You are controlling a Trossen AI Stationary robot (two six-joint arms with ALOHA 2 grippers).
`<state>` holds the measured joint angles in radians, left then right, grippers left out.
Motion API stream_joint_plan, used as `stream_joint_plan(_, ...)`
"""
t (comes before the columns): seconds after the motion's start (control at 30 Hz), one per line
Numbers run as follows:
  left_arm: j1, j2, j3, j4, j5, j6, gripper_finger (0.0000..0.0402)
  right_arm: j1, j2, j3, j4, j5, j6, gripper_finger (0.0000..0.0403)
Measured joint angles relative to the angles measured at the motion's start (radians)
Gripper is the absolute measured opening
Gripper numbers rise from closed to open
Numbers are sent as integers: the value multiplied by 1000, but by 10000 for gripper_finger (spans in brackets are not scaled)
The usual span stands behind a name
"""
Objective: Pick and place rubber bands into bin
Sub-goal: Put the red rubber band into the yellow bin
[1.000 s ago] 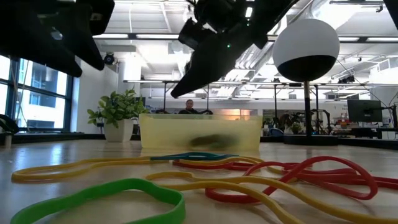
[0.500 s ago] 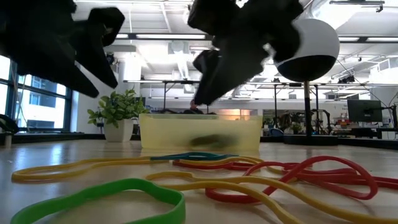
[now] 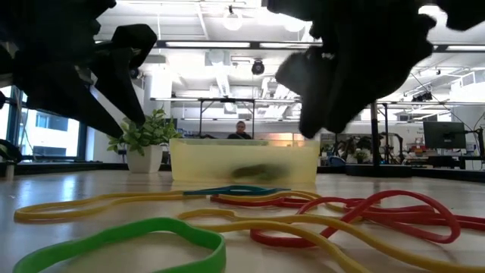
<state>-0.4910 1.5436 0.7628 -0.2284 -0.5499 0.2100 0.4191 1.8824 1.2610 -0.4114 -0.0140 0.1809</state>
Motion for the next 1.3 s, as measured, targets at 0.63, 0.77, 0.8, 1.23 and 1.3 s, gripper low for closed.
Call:
stream_joint_plan(0.63, 0, 0, 0, -6, 18, -30, 122, 39, 82, 0, 92, 19, 52, 153)
stream_joint_plan(0.77, 0, 0, 0, -6, 16, -32, 122, 55, 96, 0, 95, 20, 56, 153)
stream_joint_plan(0.8, 0, 0, 0, -6, 15, -32, 122, 56, 98, 0, 95, 21, 60, 153)
stream_joint_plan(1.23, 0, -1, 0, -5, 15, -34, 122, 60, 109, 0, 110, 66, 76, 146)
stream_joint_plan(1.3, 0, -1, 0, -5, 15, -34, 122, 60, 117, 0, 121, 57, 77, 140)
